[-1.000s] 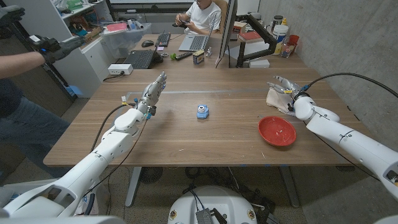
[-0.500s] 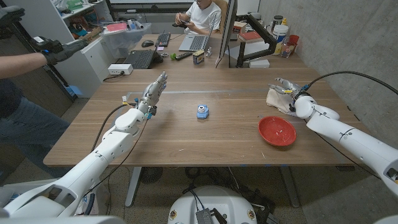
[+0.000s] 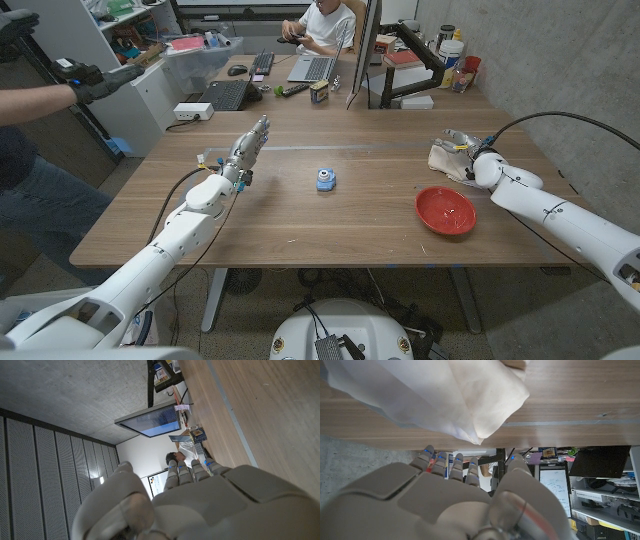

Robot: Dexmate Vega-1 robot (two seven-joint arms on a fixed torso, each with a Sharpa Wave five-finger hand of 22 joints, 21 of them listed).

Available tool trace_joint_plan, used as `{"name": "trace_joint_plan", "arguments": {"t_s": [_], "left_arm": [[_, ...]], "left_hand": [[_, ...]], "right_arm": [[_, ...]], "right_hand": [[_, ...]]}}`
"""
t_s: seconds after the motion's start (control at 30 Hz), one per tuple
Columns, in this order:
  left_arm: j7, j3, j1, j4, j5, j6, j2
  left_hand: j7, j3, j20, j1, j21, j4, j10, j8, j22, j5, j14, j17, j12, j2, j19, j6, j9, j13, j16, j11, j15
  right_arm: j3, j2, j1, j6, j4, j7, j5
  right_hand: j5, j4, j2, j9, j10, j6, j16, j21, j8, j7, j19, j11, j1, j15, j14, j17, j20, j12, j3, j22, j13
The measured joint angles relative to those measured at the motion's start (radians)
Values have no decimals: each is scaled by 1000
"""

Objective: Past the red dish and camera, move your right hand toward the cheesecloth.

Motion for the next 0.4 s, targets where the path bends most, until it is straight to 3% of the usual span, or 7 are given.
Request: {"name": "trace_joint_plan", "arguments": {"t_s": [0.4], "left_arm": [[3, 0, 3, 0, 0, -2, -6]], "left_hand": [[0, 0, 11, 0, 0, 0, 0, 0, 0, 0, 0, 0, 0, 0, 4, 0, 0, 0, 0, 0, 0]], "right_arm": [[-9, -2, 11, -9, 1, 13, -5]], "right_hand": [[0, 3, -5, 0, -5, -4, 0, 0, 0, 4, 0, -3, -5, 5, -5, 0, 0, 0, -3, 0, 0]]}}
